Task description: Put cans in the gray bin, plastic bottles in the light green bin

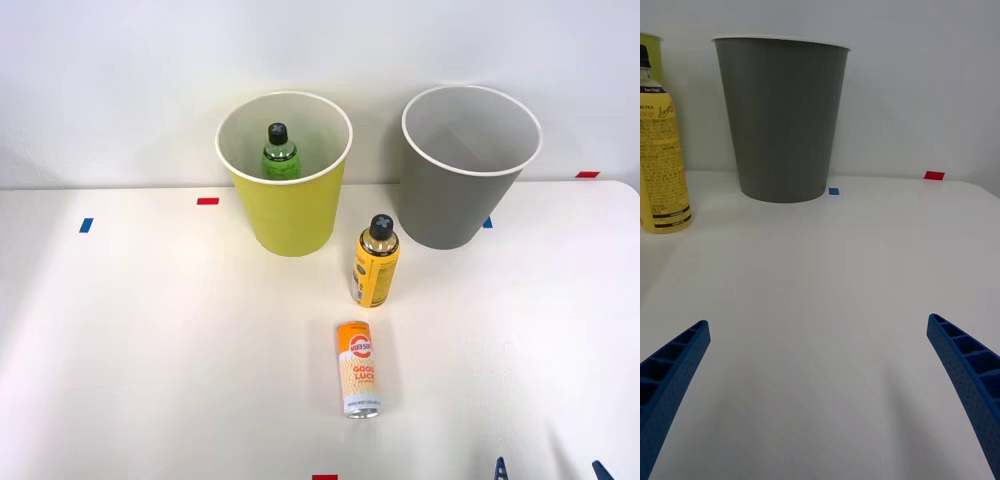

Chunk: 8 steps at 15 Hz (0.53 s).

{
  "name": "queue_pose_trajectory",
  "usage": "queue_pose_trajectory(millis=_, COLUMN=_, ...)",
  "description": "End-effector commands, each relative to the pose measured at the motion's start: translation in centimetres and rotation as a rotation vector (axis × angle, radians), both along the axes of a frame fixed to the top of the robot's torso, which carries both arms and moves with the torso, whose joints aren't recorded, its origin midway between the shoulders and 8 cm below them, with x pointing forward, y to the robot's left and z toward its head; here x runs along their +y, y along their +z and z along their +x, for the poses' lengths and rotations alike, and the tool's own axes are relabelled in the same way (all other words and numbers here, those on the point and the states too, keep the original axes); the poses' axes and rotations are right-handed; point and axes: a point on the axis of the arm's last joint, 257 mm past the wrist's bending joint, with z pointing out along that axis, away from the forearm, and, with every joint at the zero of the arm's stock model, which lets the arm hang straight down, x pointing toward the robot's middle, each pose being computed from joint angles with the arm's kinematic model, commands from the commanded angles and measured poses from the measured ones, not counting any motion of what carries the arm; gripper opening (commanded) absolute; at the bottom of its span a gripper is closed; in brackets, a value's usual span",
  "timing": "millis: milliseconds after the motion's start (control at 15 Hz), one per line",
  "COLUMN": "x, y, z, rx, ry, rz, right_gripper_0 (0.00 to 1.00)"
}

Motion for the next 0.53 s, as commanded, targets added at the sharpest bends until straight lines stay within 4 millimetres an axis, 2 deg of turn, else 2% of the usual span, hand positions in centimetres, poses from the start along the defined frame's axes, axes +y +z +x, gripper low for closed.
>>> queue_pose_trajectory(millis=67, x=0.01, y=0.0, z=0.0, rx=0.0, ry=0.0, rz=0.0, right_gripper_0=1.0)
queue_pose_trajectory(millis=533, x=0.01, y=0.0, z=0.0, rx=0.0, ry=0.0, rz=0.0, right_gripper_0=1.0)
